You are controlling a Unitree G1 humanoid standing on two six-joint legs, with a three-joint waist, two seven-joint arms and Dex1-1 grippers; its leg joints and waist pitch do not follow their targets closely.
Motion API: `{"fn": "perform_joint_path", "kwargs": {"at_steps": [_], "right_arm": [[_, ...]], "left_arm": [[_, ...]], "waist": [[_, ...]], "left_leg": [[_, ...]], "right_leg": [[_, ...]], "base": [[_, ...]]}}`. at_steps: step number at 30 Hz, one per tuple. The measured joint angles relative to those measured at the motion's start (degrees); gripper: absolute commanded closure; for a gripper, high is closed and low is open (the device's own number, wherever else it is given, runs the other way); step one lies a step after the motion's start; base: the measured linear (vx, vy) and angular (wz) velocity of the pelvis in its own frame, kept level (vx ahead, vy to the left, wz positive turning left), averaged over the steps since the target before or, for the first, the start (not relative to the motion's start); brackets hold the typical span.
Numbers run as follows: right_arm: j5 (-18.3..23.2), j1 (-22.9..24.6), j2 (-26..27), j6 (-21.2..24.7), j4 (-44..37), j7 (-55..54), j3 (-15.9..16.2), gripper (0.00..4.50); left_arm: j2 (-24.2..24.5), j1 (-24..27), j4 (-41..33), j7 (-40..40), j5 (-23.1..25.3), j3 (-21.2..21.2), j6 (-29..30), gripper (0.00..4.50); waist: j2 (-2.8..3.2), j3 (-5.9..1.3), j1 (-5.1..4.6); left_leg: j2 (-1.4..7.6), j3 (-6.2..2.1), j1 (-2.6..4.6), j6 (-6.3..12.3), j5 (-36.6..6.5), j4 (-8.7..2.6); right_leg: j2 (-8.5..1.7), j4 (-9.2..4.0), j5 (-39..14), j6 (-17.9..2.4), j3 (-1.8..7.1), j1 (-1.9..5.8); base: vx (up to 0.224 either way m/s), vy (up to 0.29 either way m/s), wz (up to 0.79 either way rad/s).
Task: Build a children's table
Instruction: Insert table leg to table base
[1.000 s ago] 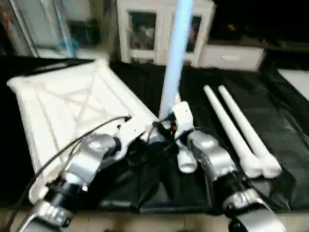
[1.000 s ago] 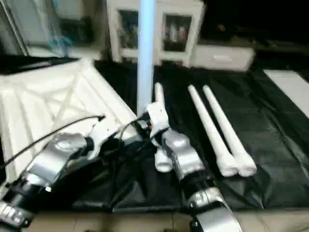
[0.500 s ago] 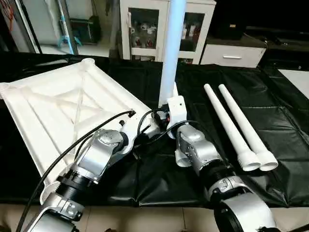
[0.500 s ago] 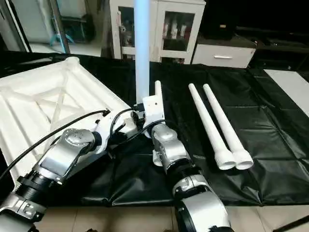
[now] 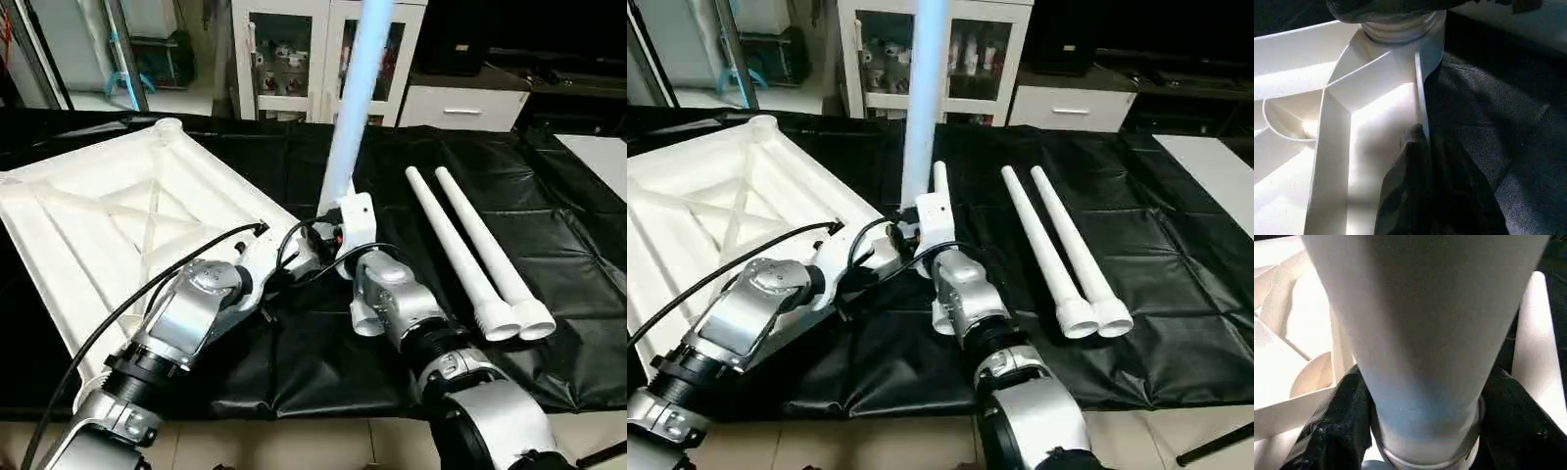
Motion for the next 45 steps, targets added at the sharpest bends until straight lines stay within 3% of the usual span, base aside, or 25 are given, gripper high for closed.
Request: {"fn": "perform_joint_path", "kwargs": {"at_steps": [5, 6, 14, 28, 39, 45], "right_arm": [[-0.13, -0.32, -0.22, 0.01, 0.56, 1.29, -0.05, 1.83], [-0.14, -0.37, -0.28, 0.01, 0.65, 1.62, -0.07, 1.27], [-0.30, -0.41, -0.48, 0.65, 2.64, 2.59, -0.64, 0.67], [-0.37, -0.18, -1.50, 0.85, 1.36, 6.95, -1.01, 0.67], [-0.14, 5.91, -4.90, 6.38, -12.56, 13.49, 1.01, 0.67], [-0.17, 8.72, -7.13, 10.67, -22.01, 16.43, 2.79, 0.67]], "left_arm": [[0.60, 0.01, -0.26, -0.85, -0.02, -0.06, 0.00, 4.50], [0.67, 0.01, -0.28, -0.95, -0.03, -0.06, 0.00, 4.50], [1.11, 0.01, -0.93, -1.71, -0.15, -0.05, -0.04, 4.50], [1.83, 0.01, -2.45, -2.38, -0.37, -0.01, -0.05, 4.50], [2.42, 0.02, -3.72, -4.11, -1.06, -0.49, -0.59, 4.50], [2.56, 0.02, -3.86, -4.56, -1.05, -0.59, -0.69, 4.50]], "waist": [[0.04, 0.02, -0.02], [0.05, 0.03, -0.02], [0.30, 0.20, 0.08], [0.32, 0.21, 0.31], [0.55, 0.35, 1.71], [0.64, 0.41, 1.95]], "left_leg": [[0.11, 0.06, 0.02, 0.00, 0.00, 0.00], [0.12, 0.07, 0.03, 0.00, 0.00, 0.00], [0.16, 0.20, -0.04, 0.00, 0.00, -0.04], [0.33, 0.40, -0.07, 0.00, 0.00, -0.24], [0.41, 0.88, -0.05, 0.03, 0.03, -0.45], [0.42, 1.01, 0.01, 0.05, 0.04, -0.52]], "right_leg": [[0.04, 0.00, 0.00, 0.00, -0.05, -0.03], [0.04, 0.00, 0.00, -0.01, -0.05, -0.03], [0.04, -0.01, 0.05, -0.09, 0.01, -0.09], [0.12, 0.04, 1.02, -0.23, 0.00, -0.08], [0.13, -0.12, 0.80, 0.11, 0.14, -0.11], [0.13, -0.10, 0.73, 0.23, 0.17, -0.11]], "base": [[0.000, 0.000, 0.00], [0.000, 0.000, 0.00], [0.000, 0.000, 0.00], [0.000, 0.000, 0.00], [0.000, 0.000, 0.00], [0.000, 0.000, 0.00]]}}
